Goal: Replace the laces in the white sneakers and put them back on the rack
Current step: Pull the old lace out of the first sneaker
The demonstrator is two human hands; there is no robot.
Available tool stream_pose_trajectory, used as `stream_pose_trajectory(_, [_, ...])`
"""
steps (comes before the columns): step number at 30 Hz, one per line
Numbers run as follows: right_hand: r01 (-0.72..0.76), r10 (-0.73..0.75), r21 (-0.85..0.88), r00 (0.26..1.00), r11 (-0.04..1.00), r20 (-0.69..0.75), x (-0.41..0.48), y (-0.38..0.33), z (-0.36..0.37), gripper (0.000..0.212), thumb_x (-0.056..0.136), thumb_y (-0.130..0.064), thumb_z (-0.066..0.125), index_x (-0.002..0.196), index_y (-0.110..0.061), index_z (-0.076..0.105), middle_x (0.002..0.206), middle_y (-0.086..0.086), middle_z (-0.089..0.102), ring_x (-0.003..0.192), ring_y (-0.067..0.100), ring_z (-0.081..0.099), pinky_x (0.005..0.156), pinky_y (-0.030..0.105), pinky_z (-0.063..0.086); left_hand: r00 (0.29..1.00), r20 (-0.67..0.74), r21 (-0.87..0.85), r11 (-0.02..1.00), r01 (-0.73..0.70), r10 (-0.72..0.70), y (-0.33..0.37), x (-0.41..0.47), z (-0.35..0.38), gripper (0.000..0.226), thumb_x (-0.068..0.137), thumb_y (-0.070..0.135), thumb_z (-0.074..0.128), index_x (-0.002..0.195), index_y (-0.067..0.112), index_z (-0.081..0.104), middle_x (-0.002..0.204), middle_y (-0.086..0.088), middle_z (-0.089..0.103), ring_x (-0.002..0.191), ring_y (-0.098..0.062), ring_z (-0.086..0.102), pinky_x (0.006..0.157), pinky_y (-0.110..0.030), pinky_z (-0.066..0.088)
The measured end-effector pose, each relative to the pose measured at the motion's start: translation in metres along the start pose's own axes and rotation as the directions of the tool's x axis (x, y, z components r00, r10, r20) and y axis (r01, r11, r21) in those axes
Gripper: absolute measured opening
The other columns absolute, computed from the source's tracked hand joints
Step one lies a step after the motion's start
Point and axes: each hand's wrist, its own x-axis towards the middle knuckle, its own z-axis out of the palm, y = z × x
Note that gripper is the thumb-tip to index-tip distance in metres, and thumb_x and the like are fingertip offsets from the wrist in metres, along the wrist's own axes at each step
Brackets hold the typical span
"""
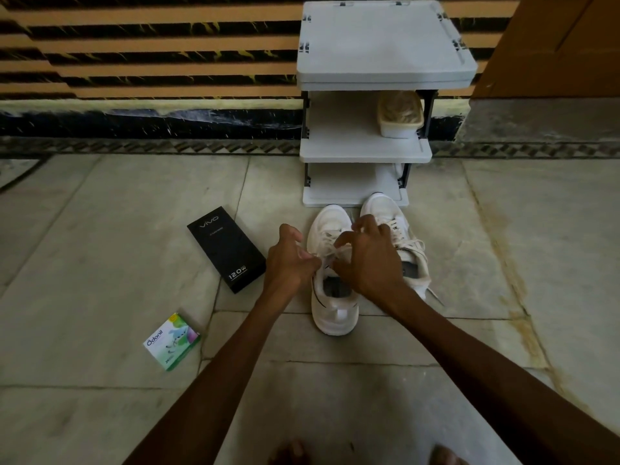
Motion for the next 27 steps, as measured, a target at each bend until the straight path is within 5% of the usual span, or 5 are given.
stream_pose_trajectory(13, [0.319,-0.32,-0.347,0.946,0.882,0.056,0.015,-0.014,0.011,0.032,0.088,-0.028,0.057,0.108,-0.004,0.064,0.125,0.012,0.049,0.113,0.033,0.042,0.089,0.043,0.039,0.999,0.028,0.005,0.999,-0.033,0.033,0.003,-0.003,-0.002,0.047,0.078,0.013,0.076,0.106,0.024,0.04,0.089,-0.005,0.065,0.082,-0.021,0.066,0.077,-0.042,0.059])
stream_pose_trajectory(19, [0.051,0.019,0.177,0.927,0.983,-0.375,0.034,0.009,-0.035,0.018,0.084,-0.014,0.057,0.087,0.003,0.061,0.096,0.02,0.059,0.086,0.029,0.052,0.078,0.03,0.042,0.997,-0.02,0.098,0.993,-0.069,0.071,0.001,-0.001,0.0,0.045,0.077,0.014,0.075,0.105,0.018,0.041,0.094,-0.006,0.064,0.086,-0.021,0.065,0.06,-0.025,0.052])
stream_pose_trajectory(22, [-0.125,0.28,0.971,0.958,0.203,0.065,0.035,0.013,-0.048,0.024,0.092,-0.009,0.044,0.075,0.001,0.057,0.074,0.02,0.061,0.07,0.025,0.059,0.076,0.034,0.052,0.997,-0.014,0.11,0.991,-0.08,0.082,0.001,-0.002,0.001,0.045,0.077,0.016,0.075,0.106,0.019,0.041,0.094,-0.005,0.065,0.086,-0.02,0.065,0.057,-0.02,0.047])
stream_pose_trajectory(24, [-0.322,0.216,0.903,0.896,-0.284,0.387,0.031,0.009,-0.044,0.021,0.094,-0.008,0.039,0.08,-0.005,0.054,0.07,0.011,0.059,0.067,0.022,0.058,0.074,0.035,0.055,0.996,-0.004,0.102,0.991,-0.088,0.089,0.002,-0.003,0.001,0.046,0.076,0.018,0.076,0.106,0.02,0.041,0.093,-0.005,0.065,0.084,-0.02,0.065,0.058,-0.021,0.047])
stream_pose_trajectory(27, [-0.439,0.159,0.839,0.898,0.32,0.409,0.031,0.006,-0.026,0.02,0.092,-0.015,0.042,0.075,-0.014,0.054,0.065,0.002,0.054,0.06,0.019,0.048,0.058,0.031,0.042,0.998,0.0,0.065,0.995,-0.07,0.07,0.001,-0.003,-0.001,0.046,0.075,0.016,0.076,0.105,0.02,0.042,0.092,-0.005,0.065,0.084,-0.02,0.065,0.064,-0.027,0.052])
